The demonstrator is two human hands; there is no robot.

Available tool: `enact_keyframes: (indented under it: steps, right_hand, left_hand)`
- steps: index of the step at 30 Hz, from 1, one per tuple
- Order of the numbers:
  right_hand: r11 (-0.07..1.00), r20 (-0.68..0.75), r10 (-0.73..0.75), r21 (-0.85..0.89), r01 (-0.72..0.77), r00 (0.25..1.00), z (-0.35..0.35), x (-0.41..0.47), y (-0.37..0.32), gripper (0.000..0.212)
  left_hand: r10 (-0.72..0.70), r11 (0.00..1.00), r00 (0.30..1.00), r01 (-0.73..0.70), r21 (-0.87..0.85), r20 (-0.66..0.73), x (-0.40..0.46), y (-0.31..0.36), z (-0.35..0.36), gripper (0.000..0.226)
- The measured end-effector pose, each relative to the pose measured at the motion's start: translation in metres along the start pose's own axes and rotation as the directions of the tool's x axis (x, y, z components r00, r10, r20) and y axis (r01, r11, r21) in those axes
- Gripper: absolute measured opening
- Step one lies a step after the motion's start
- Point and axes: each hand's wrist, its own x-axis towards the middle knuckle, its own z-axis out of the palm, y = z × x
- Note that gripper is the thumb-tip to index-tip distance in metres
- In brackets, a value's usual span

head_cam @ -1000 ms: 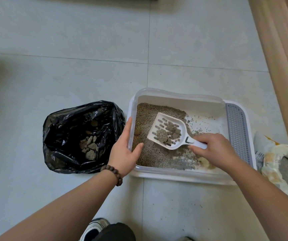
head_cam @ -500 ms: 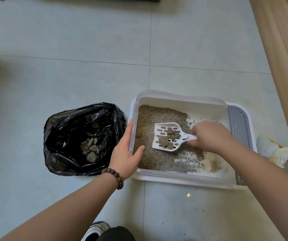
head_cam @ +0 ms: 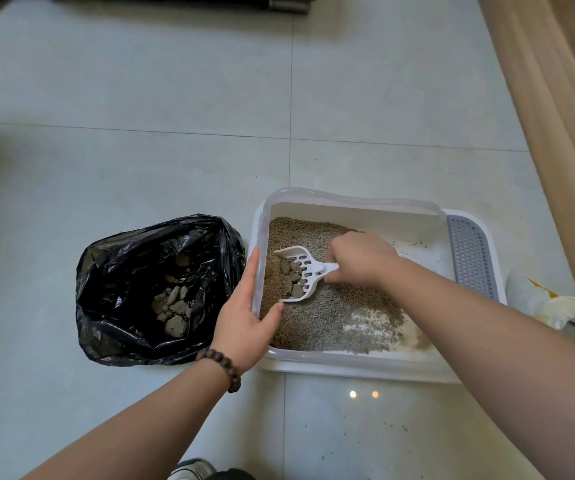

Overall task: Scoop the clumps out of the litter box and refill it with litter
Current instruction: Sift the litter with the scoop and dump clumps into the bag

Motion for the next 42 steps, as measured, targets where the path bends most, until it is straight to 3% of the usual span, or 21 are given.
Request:
enact_keyframes:
  steps: [10, 19, 24, 29, 42]
  right_hand:
    - [0.891, -0.085, 0.029, 0.454, 0.012, 0.996, 0.049, -0.018, 0.024, 0.010]
    - [0.885, -0.098, 0.036, 0.466, 0.014, 0.995, 0.056, -0.025, 0.023, 0.015]
    - [0.793, -0.154, 0.172, 0.608, -0.044, 0.973, 0.058, -0.038, 0.031, 0.013]
    - [0.765, -0.201, 0.230, 0.642, -0.049, 0.952, 0.055, -0.055, 0.040, 0.016]
    - [0.848, -0.189, 0.258, 0.515, -0.128, 0.947, 0.031, -0.082, 0.042, 0.010]
  left_hand:
    - [0.025, 1.000, 0.999, -0.025, 0.004, -0.022, 0.001, -0.003, -0.002, 0.087]
    - [0.009, 1.000, 1.000, -0.009, -0.001, -0.011, 0.002, -0.003, -0.001, 0.086]
    - [0.011, 1.000, 1.000, -0.011, -0.002, -0.011, 0.001, -0.003, -0.003, 0.086]
    - [0.003, 1.000, 1.000, -0.003, -0.027, -0.004, 0.002, -0.001, -0.002, 0.083]
    - [0.000, 1.000, 1.000, 0.000, -0.025, -0.013, 0.000, 0.000, -0.002, 0.083]
